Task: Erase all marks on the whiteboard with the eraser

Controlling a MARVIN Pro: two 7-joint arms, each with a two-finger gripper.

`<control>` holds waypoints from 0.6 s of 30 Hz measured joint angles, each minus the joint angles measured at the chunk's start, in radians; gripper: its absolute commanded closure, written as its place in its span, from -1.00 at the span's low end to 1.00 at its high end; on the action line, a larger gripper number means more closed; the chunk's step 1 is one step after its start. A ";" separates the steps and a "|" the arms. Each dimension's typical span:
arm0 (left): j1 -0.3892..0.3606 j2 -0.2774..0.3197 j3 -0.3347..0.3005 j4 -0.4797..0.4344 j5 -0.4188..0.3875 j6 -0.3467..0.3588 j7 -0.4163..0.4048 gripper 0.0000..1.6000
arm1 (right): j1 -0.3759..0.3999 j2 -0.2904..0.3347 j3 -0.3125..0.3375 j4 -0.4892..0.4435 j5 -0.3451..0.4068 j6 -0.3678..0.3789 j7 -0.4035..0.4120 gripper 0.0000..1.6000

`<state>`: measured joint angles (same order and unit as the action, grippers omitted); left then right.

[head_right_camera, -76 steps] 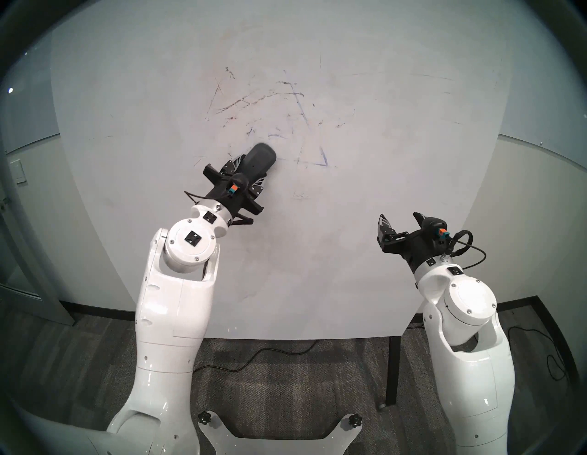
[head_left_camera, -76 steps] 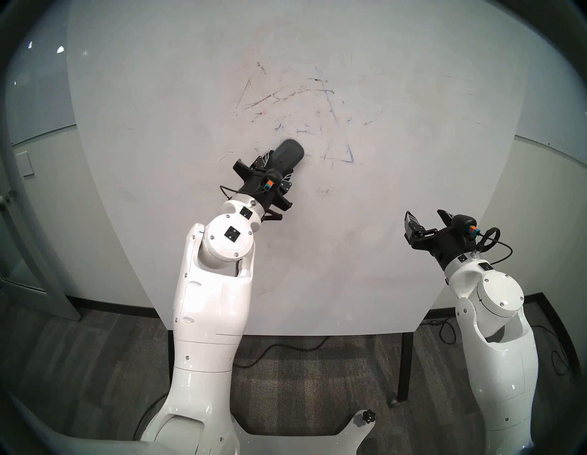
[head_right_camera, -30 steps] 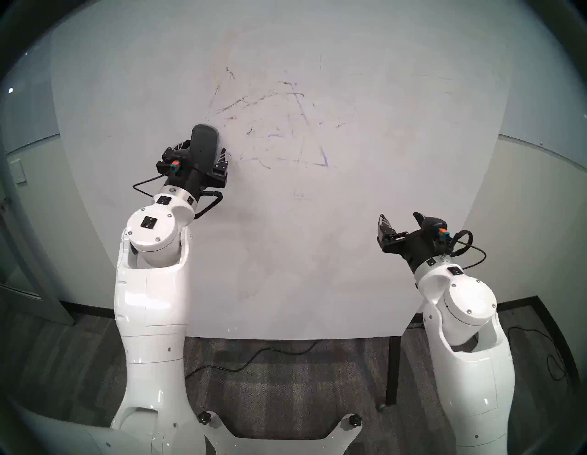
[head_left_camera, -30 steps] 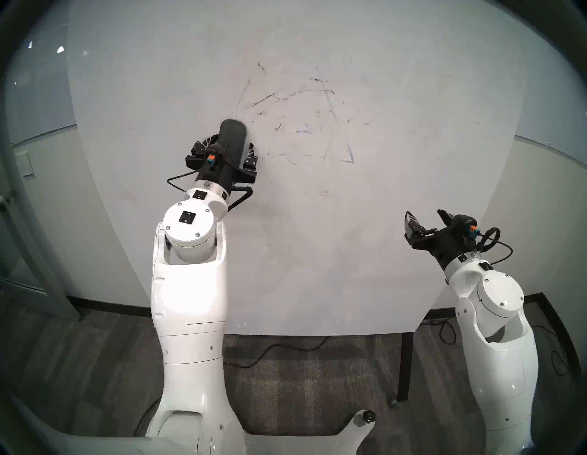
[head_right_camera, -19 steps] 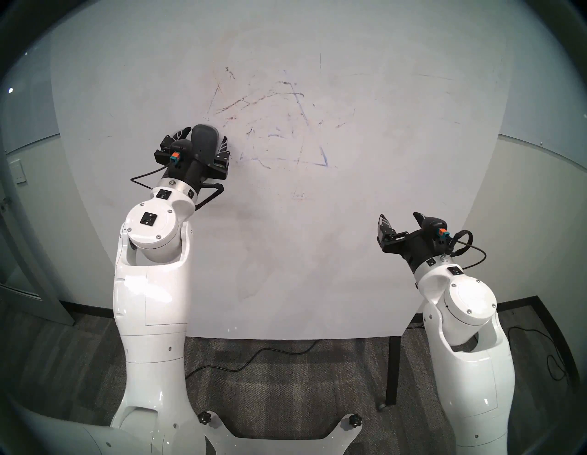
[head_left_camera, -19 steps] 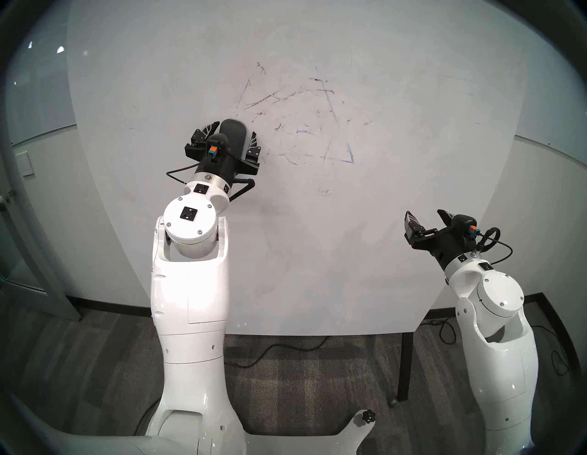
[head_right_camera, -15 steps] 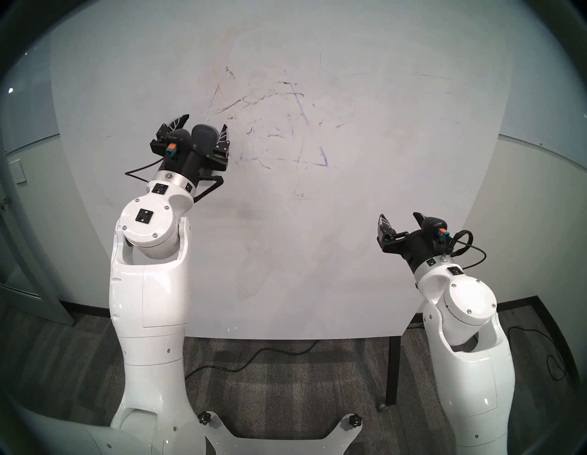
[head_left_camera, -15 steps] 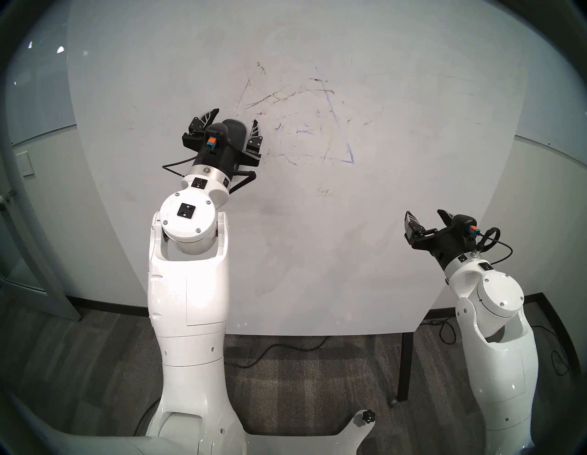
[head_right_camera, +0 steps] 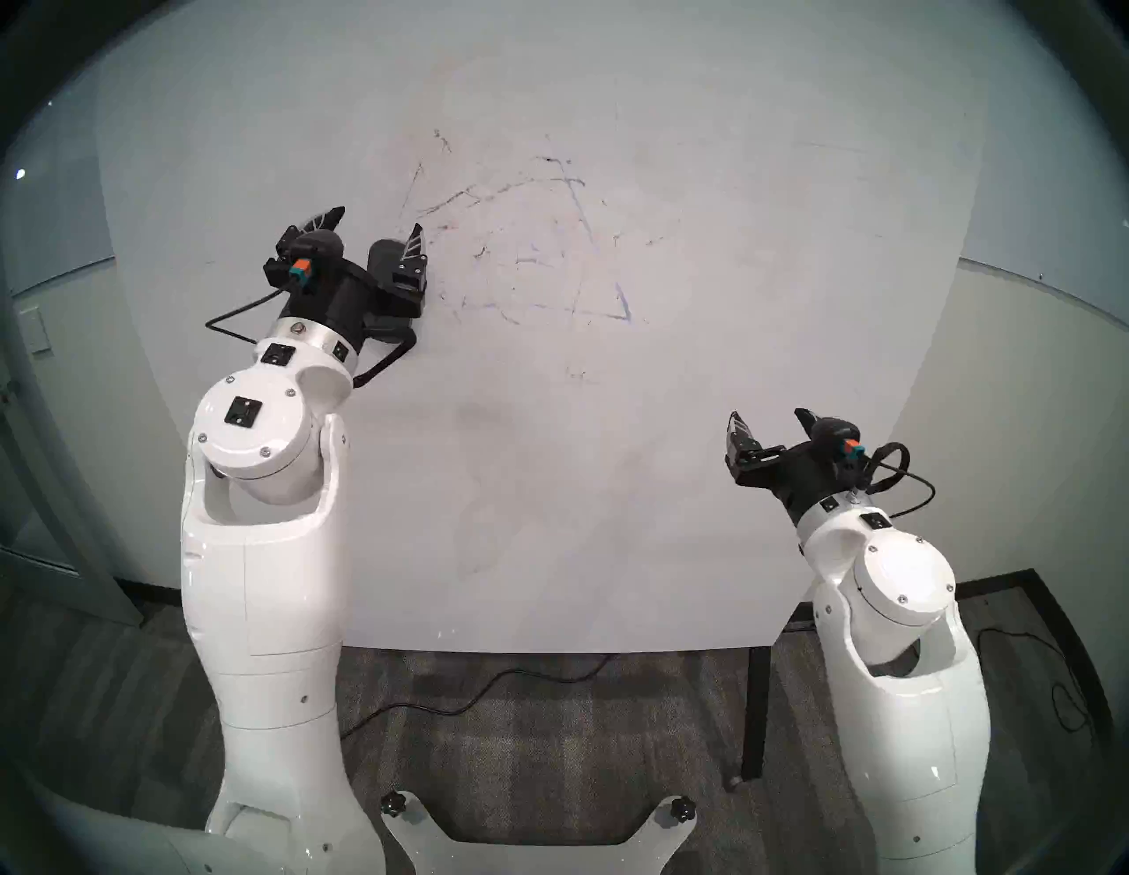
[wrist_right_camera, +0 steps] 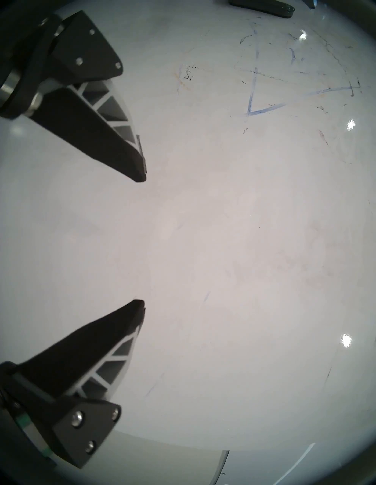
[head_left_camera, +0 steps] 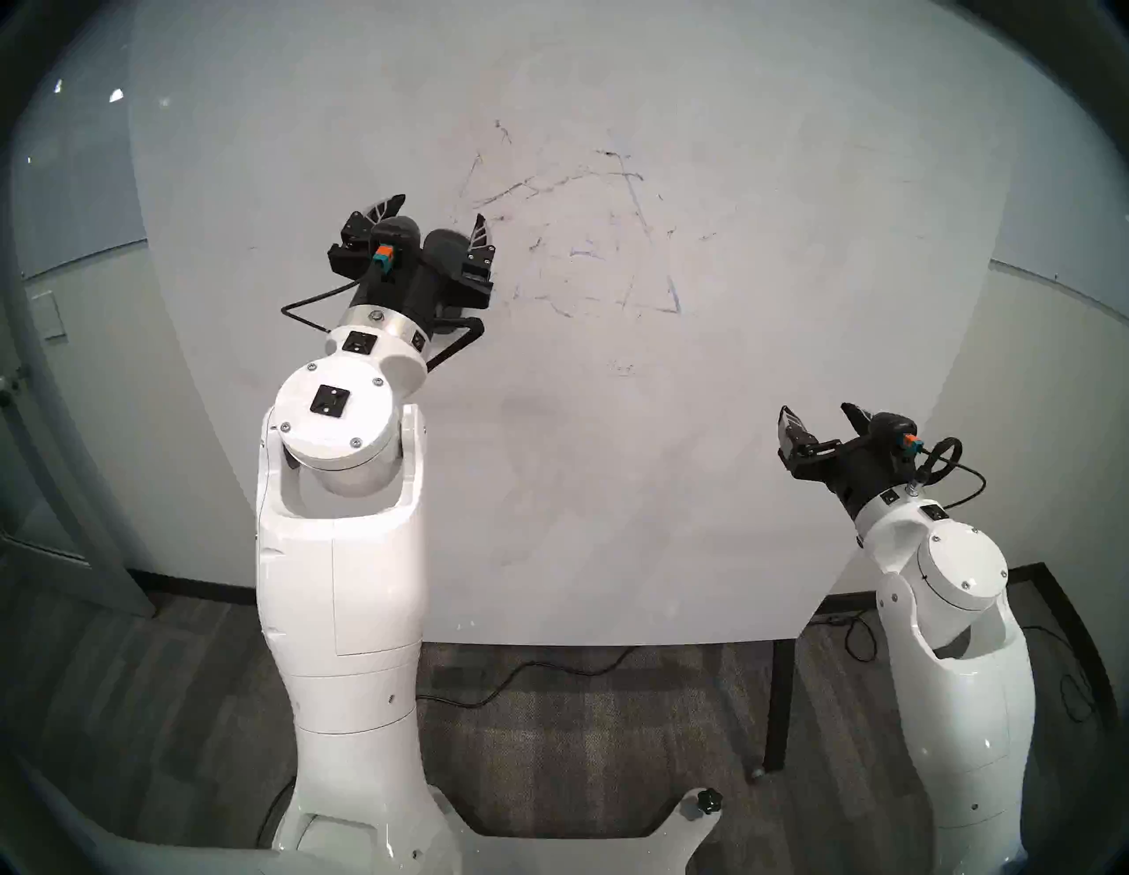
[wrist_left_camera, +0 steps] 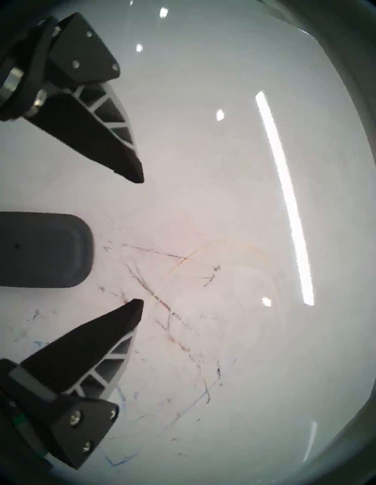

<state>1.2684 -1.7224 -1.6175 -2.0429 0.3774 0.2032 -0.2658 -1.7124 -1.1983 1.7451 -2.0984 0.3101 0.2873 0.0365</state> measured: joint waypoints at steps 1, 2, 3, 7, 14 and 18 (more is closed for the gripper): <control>0.001 0.001 -0.004 0.002 -0.001 0.005 0.000 -1.00 | 0.000 0.000 0.000 0.000 0.000 0.000 0.000 -1.00; 0.003 0.002 -0.009 0.005 -0.003 0.010 -0.001 -1.00 | 0.000 0.000 0.000 0.000 0.000 0.000 0.000 -1.00; 0.002 0.004 -0.012 0.010 -0.004 0.014 -0.003 -1.00 | 0.000 0.000 0.000 0.000 0.000 0.000 0.000 -1.00; -0.002 0.012 -0.025 0.045 -0.009 0.026 -0.016 -1.00 | 0.000 0.000 0.000 0.000 0.000 0.000 0.000 -1.00; -0.024 0.031 -0.050 0.146 -0.022 0.022 -0.042 -1.00 | 0.000 0.000 0.000 0.000 0.000 0.000 0.000 -1.00; -0.041 0.042 -0.062 0.186 -0.024 0.010 -0.050 0.27 | 0.000 0.000 0.000 0.000 0.000 0.000 0.000 -1.00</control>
<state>1.2279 -1.6804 -1.6798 -1.8568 0.3538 0.2128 -0.3153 -1.7125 -1.1983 1.7451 -2.0987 0.3101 0.2874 0.0365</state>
